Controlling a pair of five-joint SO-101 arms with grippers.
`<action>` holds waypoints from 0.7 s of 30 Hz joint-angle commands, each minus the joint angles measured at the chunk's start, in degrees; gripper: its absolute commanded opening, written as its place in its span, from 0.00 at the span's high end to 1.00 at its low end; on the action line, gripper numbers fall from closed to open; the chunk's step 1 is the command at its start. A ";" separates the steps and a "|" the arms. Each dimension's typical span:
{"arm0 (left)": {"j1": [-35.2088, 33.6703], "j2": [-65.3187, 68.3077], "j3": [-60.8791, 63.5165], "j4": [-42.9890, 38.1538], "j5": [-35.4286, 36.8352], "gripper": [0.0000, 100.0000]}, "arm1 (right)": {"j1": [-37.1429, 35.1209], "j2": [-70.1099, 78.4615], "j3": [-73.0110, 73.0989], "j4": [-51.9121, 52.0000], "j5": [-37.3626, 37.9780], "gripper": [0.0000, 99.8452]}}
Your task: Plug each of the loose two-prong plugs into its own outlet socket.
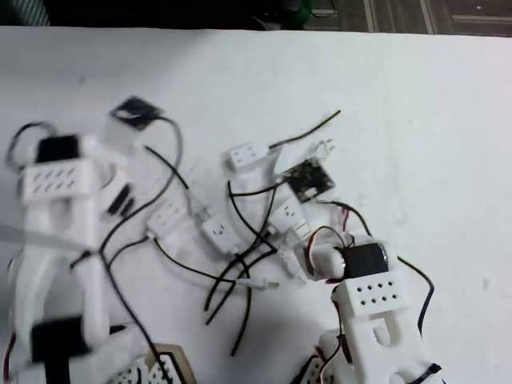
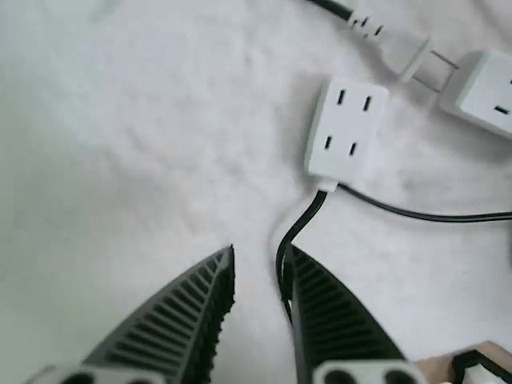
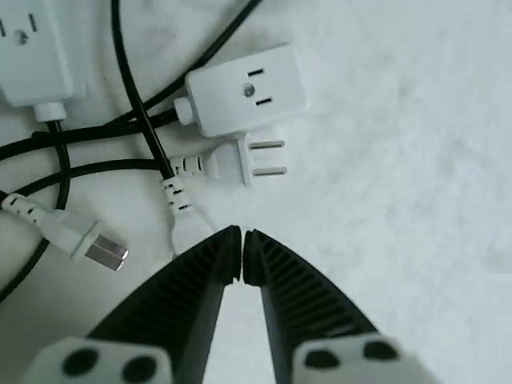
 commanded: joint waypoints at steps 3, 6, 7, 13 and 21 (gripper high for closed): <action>-11.47 -21.67 14.77 -5.27 0.62 0.89 | -6.73 0.57 -4.92 2.15 9.05 0.98; -15.25 -25.01 21.54 -8.26 0.62 0.89 | -12.44 0.66 -7.03 5.05 13.80 0.98; -16.57 -25.54 23.38 -9.14 0.70 0.89 | -14.20 0.66 -7.91 6.46 14.95 0.98; -20.26 -26.15 33.67 -13.71 7.74 0.89 | -22.37 0.84 -10.64 12.79 20.92 0.95; -20.35 -26.15 40.53 -21.63 12.75 0.89 | -27.47 15.25 -10.90 12.09 23.56 0.87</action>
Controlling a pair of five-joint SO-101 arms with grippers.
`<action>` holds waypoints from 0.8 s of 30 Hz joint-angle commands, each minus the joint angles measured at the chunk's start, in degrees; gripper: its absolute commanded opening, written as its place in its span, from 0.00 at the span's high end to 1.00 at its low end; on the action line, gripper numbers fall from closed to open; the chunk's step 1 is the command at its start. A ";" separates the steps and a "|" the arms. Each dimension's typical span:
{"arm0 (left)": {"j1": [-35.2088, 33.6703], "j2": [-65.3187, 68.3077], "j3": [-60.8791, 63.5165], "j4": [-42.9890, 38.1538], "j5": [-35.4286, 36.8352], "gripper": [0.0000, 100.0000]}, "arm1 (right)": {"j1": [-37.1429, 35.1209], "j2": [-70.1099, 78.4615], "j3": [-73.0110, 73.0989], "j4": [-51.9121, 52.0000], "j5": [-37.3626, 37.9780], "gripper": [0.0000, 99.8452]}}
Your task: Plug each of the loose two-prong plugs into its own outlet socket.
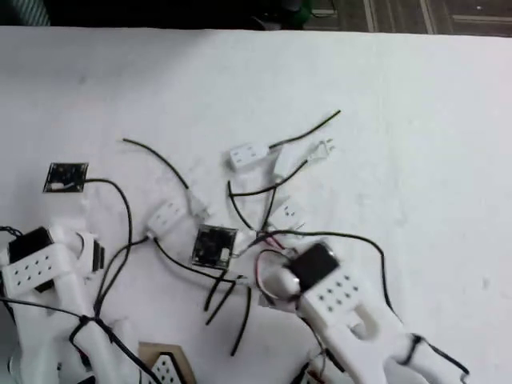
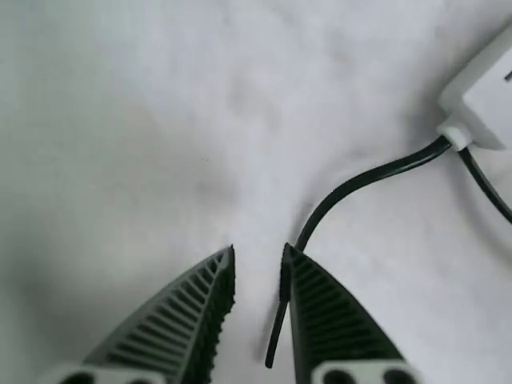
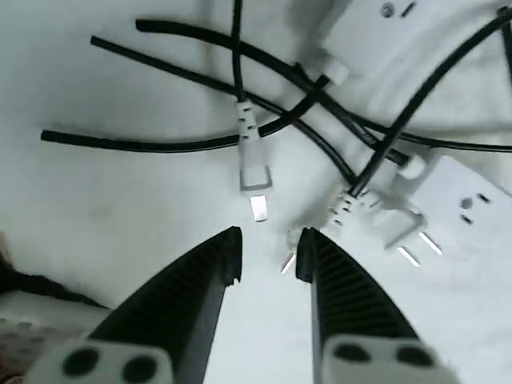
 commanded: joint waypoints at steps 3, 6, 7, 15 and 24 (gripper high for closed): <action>-0.57 -1.71 1.49 -3.08 1.49 0.89 | -3.82 10.68 -2.81 -3.38 3.08 0.87; -0.57 -1.71 2.02 -4.13 1.49 0.89 | -6.81 12.97 -2.73 -6.11 1.85 0.87; -0.57 -1.71 2.02 -4.22 1.49 0.89 | -7.69 13.58 -2.73 -6.81 1.41 0.87; -0.48 -1.71 2.64 -5.36 1.49 0.89 | -8.92 17.89 -2.37 -10.42 1.58 0.87; -0.31 -1.71 3.25 -5.89 1.41 0.89 | -8.92 24.40 -2.73 -13.67 4.84 0.87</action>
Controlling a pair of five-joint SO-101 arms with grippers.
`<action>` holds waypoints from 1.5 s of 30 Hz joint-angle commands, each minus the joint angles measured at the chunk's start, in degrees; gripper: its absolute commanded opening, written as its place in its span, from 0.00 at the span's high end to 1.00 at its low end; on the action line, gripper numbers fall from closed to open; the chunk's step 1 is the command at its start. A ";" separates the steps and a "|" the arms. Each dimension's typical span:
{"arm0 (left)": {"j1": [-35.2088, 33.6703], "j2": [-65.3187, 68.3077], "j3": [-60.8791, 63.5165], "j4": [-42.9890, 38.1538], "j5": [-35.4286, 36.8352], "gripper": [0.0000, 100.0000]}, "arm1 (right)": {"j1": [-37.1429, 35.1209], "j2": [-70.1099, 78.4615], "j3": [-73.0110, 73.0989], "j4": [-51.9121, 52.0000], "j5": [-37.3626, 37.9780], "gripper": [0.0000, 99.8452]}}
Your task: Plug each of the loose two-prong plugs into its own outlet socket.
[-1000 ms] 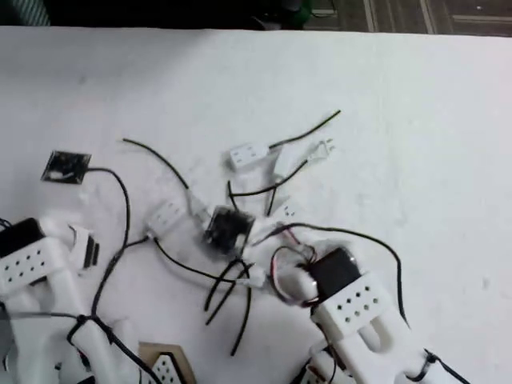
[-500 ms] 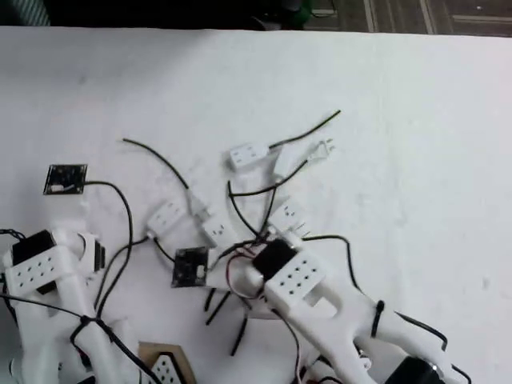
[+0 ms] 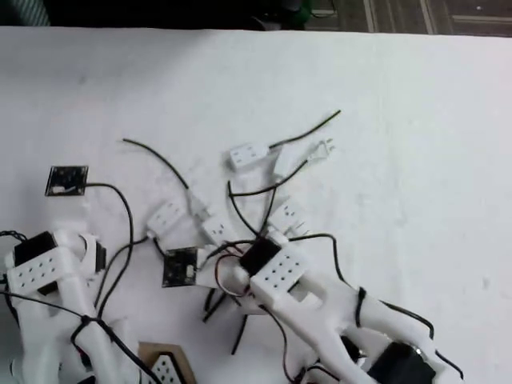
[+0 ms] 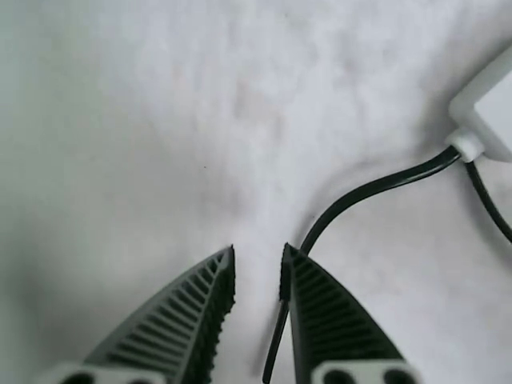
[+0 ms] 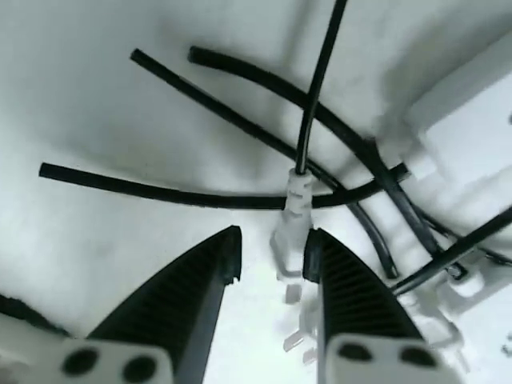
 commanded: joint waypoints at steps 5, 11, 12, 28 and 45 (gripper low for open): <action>-0.22 -1.71 -0.09 -1.76 0.44 0.89 | -0.48 3.91 -1.14 -0.31 2.90 0.87; -0.22 -1.71 0.26 -1.85 0.44 0.89 | -0.48 5.85 -1.05 -1.98 2.90 0.87; -0.22 -1.71 0.26 -1.85 0.44 0.89 | -0.48 6.37 -1.05 -2.42 2.90 0.87; -0.22 -1.71 0.44 -1.85 0.44 0.89 | -0.48 8.92 -1.23 -4.26 2.81 0.94; -0.13 -1.80 0.44 -1.85 0.53 0.89 | -0.22 -10.15 -6.07 7.87 -3.96 0.98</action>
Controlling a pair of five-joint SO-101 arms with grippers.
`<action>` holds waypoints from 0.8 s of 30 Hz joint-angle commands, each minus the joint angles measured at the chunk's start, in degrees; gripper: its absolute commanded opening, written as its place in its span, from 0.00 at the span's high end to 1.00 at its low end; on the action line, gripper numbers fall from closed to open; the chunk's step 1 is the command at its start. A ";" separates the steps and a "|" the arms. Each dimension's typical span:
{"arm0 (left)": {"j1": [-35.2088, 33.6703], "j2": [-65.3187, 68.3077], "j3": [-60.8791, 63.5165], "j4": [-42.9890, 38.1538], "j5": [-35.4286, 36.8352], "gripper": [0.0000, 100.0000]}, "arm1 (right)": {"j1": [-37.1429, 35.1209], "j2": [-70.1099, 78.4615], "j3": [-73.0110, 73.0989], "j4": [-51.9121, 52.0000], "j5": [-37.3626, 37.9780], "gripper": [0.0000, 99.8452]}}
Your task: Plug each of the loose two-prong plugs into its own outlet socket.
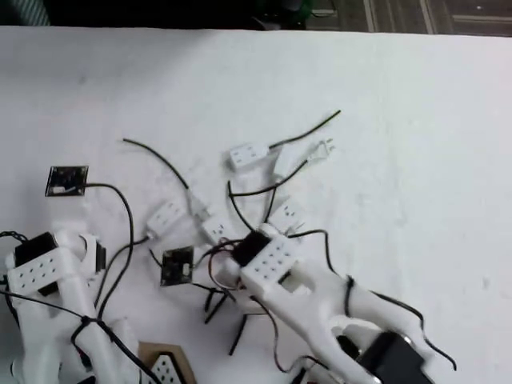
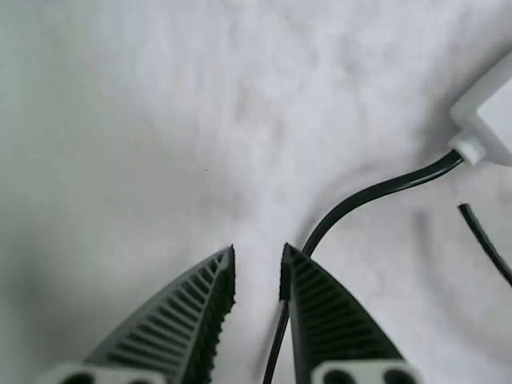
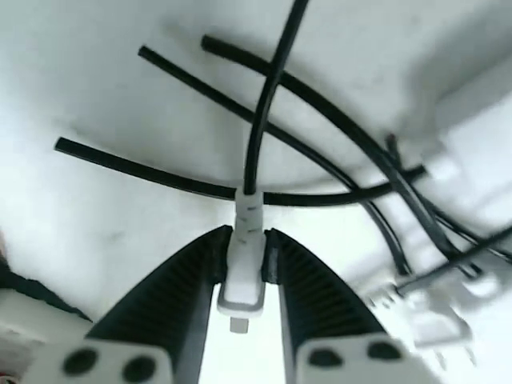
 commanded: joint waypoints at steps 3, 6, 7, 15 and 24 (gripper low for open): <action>-0.13 -1.80 -0.26 -0.79 0.53 0.89 | 0.40 -20.44 -2.46 4.44 -6.42 0.98; -0.13 -1.80 -0.44 -0.79 0.53 0.89 | 3.12 -29.23 -2.55 4.88 -10.29 0.98; -0.13 -1.80 -0.53 -0.79 0.53 0.89 | 4.35 -31.60 -2.55 4.88 -11.25 0.98; 1.27 -1.80 -6.33 -0.35 5.80 0.89 | 6.81 -34.68 -9.85 4.88 -18.90 0.98; 18.95 -1.80 -15.91 -0.62 12.92 0.91 | 3.56 -32.22 -17.05 4.62 -37.63 0.98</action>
